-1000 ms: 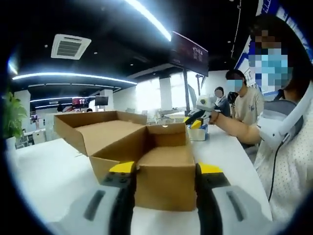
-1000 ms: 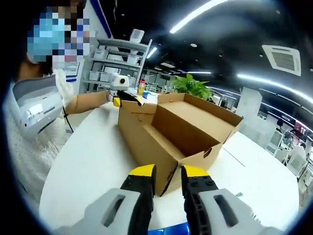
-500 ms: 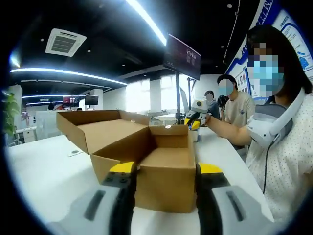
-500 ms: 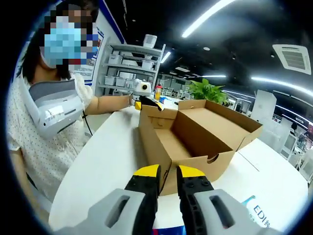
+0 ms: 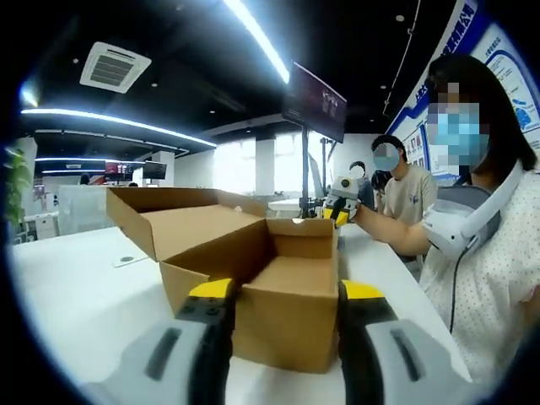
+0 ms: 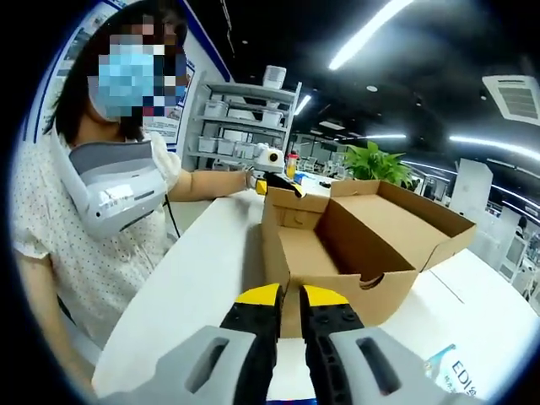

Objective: Operate the shoe box by opening the lid, removing the specified soft item, and placing it in the target area until the item is outside and the box remains undamaged.

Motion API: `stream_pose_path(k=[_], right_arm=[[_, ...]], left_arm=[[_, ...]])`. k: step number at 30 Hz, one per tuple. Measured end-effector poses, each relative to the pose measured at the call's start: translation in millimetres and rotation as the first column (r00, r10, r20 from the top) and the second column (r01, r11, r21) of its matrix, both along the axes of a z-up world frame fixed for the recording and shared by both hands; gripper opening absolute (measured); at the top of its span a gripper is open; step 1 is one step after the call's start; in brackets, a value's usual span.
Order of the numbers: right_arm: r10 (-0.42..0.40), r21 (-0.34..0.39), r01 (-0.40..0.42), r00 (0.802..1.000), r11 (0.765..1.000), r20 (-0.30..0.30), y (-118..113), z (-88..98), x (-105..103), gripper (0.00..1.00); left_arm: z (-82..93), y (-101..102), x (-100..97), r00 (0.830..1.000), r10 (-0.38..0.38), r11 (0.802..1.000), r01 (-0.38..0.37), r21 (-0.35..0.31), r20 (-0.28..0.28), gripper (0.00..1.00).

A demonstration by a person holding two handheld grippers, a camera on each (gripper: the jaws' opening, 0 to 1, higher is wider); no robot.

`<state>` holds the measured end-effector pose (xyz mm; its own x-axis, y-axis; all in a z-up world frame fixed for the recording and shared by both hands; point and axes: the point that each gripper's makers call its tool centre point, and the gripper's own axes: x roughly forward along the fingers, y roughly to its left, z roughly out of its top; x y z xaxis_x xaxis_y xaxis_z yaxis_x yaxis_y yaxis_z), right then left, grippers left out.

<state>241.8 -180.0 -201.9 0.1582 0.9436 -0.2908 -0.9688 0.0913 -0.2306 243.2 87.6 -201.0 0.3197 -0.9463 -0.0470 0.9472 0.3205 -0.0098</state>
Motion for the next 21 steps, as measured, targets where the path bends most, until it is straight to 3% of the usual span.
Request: stream_pose_path(k=[16,21], right_arm=[[0.041,0.004,-0.041,0.999,0.999,0.01,1,0.1,-7,0.06],[0.067,-0.009,-0.067,0.997,0.998,0.041,0,0.9,-14,0.15]], left_arm=[[-0.2,-3,0.2,1.0,0.009,1.0,-0.009,-0.028,-0.001,0.5],[-0.1,-1,1.6,1.0,0.01,0.999,-0.01,-0.036,0.001,0.5]])
